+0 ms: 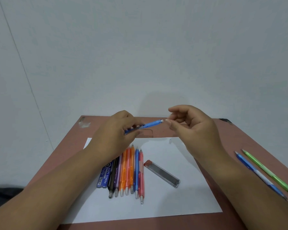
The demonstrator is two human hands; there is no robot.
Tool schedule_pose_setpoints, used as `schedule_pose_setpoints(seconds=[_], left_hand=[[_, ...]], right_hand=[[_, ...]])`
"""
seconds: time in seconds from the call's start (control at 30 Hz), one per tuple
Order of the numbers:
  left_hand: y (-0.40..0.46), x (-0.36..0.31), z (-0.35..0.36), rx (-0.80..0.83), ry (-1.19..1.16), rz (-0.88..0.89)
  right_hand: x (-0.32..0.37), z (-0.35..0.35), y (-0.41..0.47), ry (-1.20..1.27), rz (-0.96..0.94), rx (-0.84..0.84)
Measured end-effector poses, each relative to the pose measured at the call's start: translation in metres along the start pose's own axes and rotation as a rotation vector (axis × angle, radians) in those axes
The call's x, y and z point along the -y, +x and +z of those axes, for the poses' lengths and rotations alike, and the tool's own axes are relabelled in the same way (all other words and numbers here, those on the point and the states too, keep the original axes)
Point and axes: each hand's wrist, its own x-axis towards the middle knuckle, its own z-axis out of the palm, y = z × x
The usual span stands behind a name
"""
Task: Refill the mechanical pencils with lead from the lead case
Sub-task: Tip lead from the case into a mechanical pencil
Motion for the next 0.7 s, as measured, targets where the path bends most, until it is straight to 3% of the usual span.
schedule_pose_setpoints(seconds=[0.7], left_hand=[[0.0016, 0.0073, 0.0036, -0.043, 0.011, 0.053]], right_hand=[[-0.0006, -0.0003, 0.0, -0.261, -0.111, 0.07]])
